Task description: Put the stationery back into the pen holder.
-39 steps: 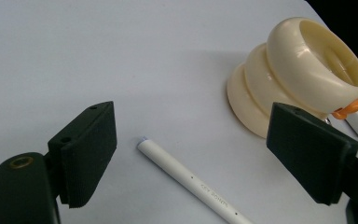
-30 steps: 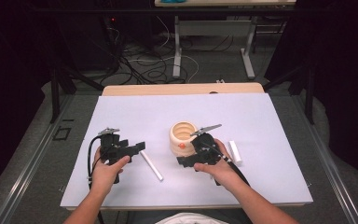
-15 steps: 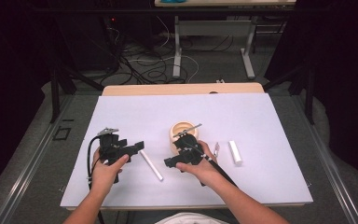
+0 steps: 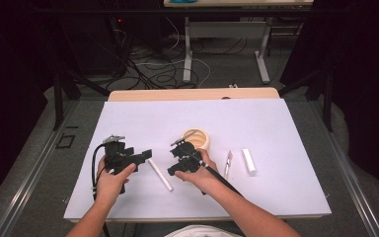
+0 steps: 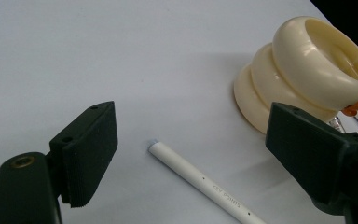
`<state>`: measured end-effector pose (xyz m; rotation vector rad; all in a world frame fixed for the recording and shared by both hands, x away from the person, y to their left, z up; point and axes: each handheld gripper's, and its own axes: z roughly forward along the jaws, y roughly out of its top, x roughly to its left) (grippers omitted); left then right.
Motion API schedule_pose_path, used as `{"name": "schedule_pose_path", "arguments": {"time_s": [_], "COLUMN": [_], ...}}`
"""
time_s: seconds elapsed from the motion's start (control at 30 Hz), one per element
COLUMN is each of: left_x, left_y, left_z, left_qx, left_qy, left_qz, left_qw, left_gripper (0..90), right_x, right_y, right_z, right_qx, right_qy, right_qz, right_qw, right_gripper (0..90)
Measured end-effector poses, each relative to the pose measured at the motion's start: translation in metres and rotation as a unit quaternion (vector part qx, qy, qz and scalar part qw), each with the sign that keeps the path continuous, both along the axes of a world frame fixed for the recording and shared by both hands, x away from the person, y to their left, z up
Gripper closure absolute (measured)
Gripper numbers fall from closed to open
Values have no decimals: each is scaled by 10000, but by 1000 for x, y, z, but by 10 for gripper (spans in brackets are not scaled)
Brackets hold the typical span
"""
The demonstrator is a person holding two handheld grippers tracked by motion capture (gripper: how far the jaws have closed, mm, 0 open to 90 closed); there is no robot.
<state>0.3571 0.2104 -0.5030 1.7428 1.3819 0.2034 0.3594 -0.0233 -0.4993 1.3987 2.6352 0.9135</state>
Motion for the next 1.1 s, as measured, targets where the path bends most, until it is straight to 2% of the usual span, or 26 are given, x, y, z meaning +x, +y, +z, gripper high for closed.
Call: {"name": "schedule_pose_path", "arguments": {"time_s": [0.03,0.13,0.17,0.2,0.23,0.27,0.3,0.33,0.37,0.4,0.5,0.53,0.63,0.73,0.77,0.9,0.93,0.97,1.03,1.1], "left_x": [0,1,1,1,2,2,2,3,3,3,4,4,4,4,4,4,3,3,3,3], "left_y": [1,1,2,2,2,3,3,4,4,4,7,6,7,6,6,5,5,5,5,6], "left_z": [0,-1,-1,-1,-1,-2,-2,-2,-3,-3,-3,-4,-4,-5,-5,-5,-5,-5,-5,-6], "left_qx": [13,7,31,24,30,46,58,68,42,47,110,82,92,111,117,159,162,150,135,155], "left_qy": [30,15,26,62,70,87,90,95,108,118,139,146,150,133,137,139,138,146,142,157], "left_qz": [-8,31,32,9,13,7,7,9,39,47,20,57,77,91,93,74,74,78,92,79], "left_qw": [10000,10000,10000,10000,10000,10000,9999,9999,9999,9999,9998,9998,9998,9998,9998,9997,9997,9997,9998,9997], "left_gripper": [171,173,174,174,175,177,177,178,181,181,182,181,181,181,181,181,181,181,181,181], "right_x": [1,2,1,3,3,4,6,7,8,8,9,9,7,4,4,5,5,5,6,6], "right_y": [1,5,7,8,9,11,12,13,15,16,21,22,28,33,35,38,39,39,40,41], "right_z": [1,-3,-3,-6,-6,-8,-10,-12,-15,-14,-17,-15,-16,-19,-21,-24,-26,-25,-27,-28], "right_qx": [-136,-182,-228,-182,-289,-296,-322,-333,-215,-334,-162,-283,-278,-378,-342,-367,-270,-405,-458,-434], "right_qy": [109,101,180,65,172,216,189,248,160,347,297,377,409,474,421,479,393,468,422,445], "right_qz": [29,52,0,69,86,42,82,135,80,89,174,249,375,495,487,512,460,514,563,490], "right_qw": [9998,9998,9996,9998,9994,9993,9993,9990,9996,9988,9993,9986,9981,9969,9973,9969,9978,9968,9965,9969], "right_gripper": [552,587,601,608,614,622,630,635,637,637,646,649,662,680,684,689,690,693,697,707]}}
